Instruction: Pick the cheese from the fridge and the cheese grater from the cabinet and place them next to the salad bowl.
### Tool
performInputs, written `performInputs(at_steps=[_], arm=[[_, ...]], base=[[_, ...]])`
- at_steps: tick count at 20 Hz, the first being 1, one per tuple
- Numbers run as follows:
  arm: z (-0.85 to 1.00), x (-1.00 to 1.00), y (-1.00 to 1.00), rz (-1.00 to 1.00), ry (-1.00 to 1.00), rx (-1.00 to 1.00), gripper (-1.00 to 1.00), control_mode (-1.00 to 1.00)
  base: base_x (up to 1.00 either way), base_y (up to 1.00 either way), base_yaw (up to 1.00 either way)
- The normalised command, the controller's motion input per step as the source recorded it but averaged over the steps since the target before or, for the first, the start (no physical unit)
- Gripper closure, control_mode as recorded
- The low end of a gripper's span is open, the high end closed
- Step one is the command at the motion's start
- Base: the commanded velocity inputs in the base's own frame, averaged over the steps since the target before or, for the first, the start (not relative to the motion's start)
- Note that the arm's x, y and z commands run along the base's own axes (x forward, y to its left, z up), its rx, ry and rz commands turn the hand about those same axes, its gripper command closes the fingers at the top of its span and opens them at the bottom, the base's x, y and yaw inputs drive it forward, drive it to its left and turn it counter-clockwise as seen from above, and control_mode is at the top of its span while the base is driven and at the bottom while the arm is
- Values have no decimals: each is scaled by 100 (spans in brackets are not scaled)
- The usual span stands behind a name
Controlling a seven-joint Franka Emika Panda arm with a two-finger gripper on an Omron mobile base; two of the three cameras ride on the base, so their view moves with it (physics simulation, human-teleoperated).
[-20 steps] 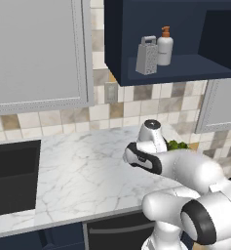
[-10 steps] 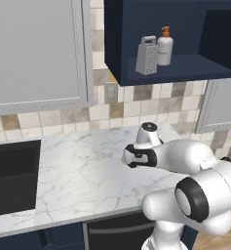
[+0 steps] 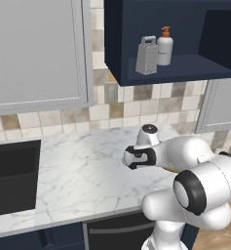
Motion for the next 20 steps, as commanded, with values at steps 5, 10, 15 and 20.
performInputs(at_steps=[5, 10, 15, 20], arm=[[-15, 0, -3, 0, 2, 0, 100, -100], [-6, -3, -1, 0, 0, 0, -100, -100], [4, -14, -10, 0, 0, -3, -100, -100], [15, -15, -7, 0, 0, -2, -100, -100]], base=[[0, 0, 0], [0, 0, 0], [0, 0, 0], [0, 0, 0]])
